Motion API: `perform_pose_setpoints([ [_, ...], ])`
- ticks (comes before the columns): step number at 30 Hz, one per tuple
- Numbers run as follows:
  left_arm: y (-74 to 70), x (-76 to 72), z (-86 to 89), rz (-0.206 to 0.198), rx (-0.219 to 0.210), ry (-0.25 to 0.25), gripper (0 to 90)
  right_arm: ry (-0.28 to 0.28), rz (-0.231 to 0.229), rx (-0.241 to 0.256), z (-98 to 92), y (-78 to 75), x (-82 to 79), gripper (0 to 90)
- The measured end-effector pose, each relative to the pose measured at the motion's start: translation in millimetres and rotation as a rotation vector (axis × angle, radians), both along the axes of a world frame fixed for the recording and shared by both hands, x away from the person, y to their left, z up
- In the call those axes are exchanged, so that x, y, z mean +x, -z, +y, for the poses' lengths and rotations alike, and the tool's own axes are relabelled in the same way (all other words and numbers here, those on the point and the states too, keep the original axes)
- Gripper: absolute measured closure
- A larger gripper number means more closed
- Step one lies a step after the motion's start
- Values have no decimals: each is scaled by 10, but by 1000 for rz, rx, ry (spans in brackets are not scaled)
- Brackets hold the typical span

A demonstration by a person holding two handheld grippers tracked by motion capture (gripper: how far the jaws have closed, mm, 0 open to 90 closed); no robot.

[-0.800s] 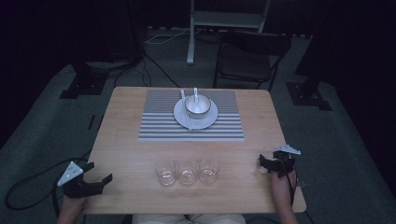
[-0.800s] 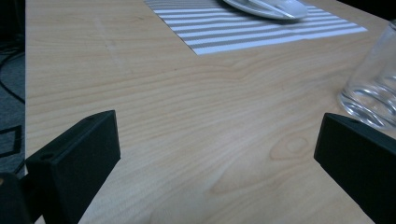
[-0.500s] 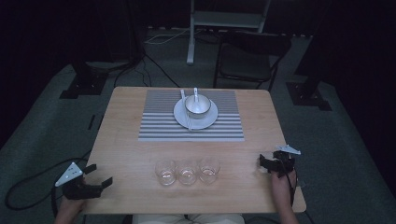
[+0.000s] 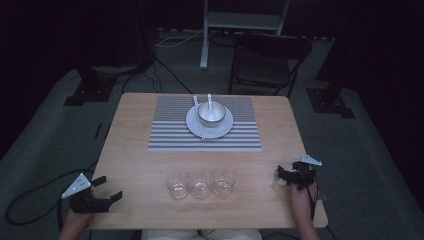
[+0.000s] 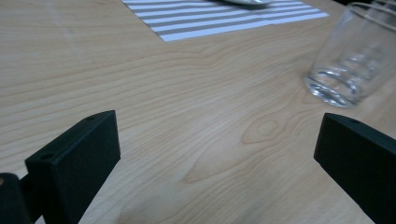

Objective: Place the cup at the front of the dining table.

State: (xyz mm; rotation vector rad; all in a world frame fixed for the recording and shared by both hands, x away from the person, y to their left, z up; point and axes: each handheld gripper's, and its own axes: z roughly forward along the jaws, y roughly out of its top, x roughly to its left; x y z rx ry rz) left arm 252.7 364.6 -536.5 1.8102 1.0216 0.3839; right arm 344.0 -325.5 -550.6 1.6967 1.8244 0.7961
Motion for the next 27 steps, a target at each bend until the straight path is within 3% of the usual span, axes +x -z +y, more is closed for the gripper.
perform_pose_setpoints([
  [7,-62,19,-63,3,-10,33,9,0,0,0,0,0,0,125],
  [11,-71,37,-105,-3,20,25,9,-1,0,-2,1,0,0,125],
  [13,-60,75,-130,14,24,25,9,-1,0,-2,0,0,0,125],
  [18,-111,99,-207,14,9,51,8,-2,-1,-3,1,1,1,125],
  [23,-229,150,-326,-11,25,57,8,-9,0,-2,1,0,6,125],
  [27,-335,192,-440,-15,26,100,8,-9,0,-3,0,0,6,125],
])
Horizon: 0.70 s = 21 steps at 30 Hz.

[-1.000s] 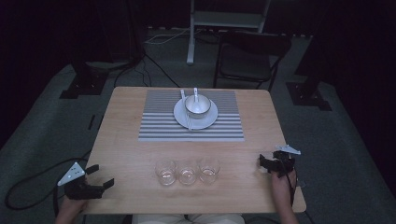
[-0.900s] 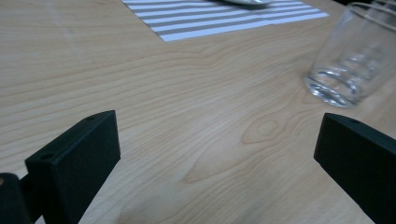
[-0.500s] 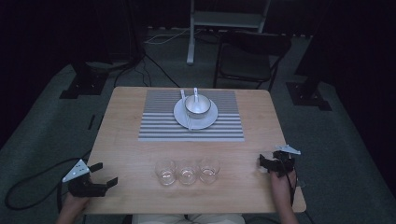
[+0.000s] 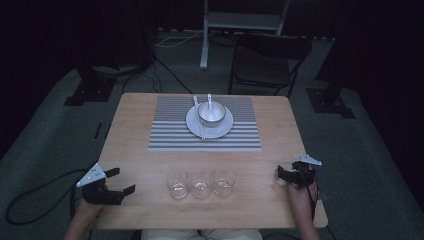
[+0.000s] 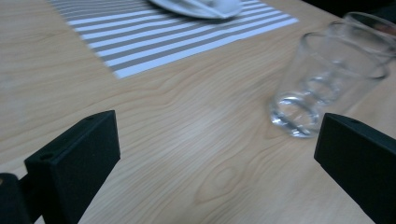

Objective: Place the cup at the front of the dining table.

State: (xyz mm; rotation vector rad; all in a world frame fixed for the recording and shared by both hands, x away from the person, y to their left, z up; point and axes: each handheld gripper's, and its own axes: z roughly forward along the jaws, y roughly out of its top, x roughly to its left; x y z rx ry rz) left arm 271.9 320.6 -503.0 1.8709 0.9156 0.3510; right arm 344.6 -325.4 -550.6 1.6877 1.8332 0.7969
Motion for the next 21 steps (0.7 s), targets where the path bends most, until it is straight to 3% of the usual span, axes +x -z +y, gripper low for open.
perform_pose_setpoints([
  [8,-193,52,-193,-41,-4,63,7,0,0,0,-1,0,0,125],
  [21,-508,211,-620,-58,11,184,8,-1,-1,-1,-2,1,0,125],
])
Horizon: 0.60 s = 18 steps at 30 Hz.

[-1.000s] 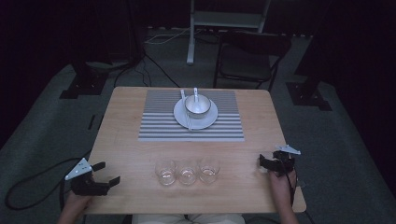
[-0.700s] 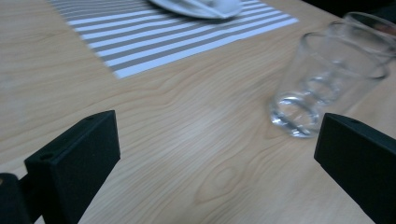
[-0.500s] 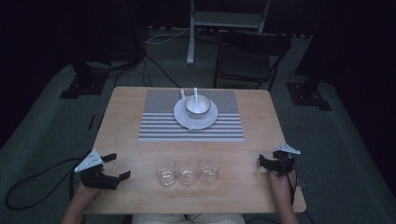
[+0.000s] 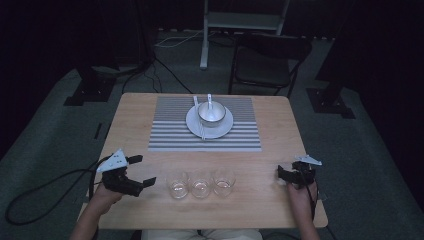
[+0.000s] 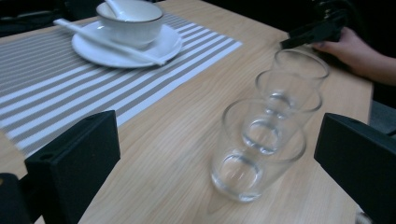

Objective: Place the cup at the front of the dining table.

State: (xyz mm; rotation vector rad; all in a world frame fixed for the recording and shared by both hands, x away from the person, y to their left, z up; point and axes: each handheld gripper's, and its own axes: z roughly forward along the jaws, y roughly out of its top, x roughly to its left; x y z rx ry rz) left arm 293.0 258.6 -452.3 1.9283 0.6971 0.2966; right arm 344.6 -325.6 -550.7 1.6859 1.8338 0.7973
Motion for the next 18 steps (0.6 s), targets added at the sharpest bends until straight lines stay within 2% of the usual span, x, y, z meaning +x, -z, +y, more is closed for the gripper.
perform_pose_setpoints([
  [4,-68,47,-157,-6,12,41,8,-1,0,0,-1,0,0,125],
  [6,-79,55,-192,-13,24,33,8,0,0,0,0,0,0,125],
  [9,-125,103,-311,-15,29,72,8,-1,-1,-1,-1,1,0,125],
  [11,-125,103,-311,-15,29,72,8,-1,-1,-1,-1,1,0,125],
  [12,-165,122,-407,-12,40,109,8,-1,-1,-1,-1,1,0,125],
  [14,-182,118,-452,-21,51,108,8,-1,-1,-1,-1,1,0,125],
  [15,-215,118,-534,-25,60,133,8,-1,-1,-1,-1,1,0,125],
  [18,-239,130,-596,-22,64,152,8,-1,-1,-1,-1,1,0,125],
])
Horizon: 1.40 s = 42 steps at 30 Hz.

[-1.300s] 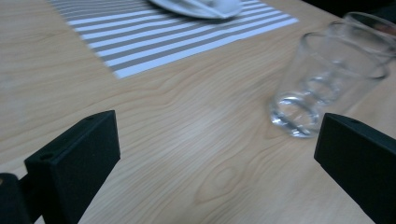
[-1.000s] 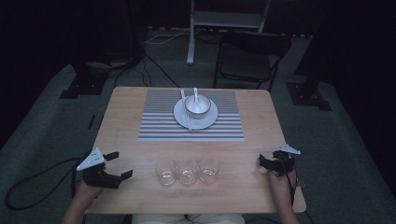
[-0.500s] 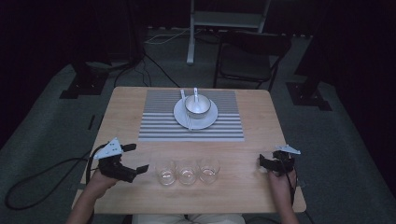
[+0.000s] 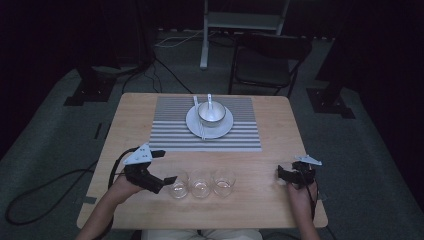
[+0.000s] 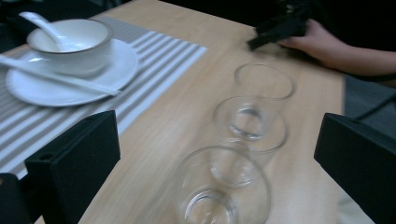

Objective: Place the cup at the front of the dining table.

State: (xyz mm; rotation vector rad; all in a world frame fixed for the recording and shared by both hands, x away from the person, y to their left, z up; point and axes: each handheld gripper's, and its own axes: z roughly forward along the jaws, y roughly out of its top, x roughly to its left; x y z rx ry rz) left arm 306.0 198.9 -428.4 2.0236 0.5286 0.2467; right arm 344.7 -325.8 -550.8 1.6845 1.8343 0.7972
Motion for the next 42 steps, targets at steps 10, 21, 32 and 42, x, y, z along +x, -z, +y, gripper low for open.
perform_pose_setpoints([
  [10,-55,27,-349,-18,70,67,8,0,0,0,0,0,0,125],
  [21,-42,46,-689,-16,190,117,9,0,0,0,0,0,0,125],
  [32,60,65,-965,24,321,192,9,0,0,0,0,0,0,125],
  [42,220,155,-1116,66,434,205,9,1,0,1,0,0,0,126],
])
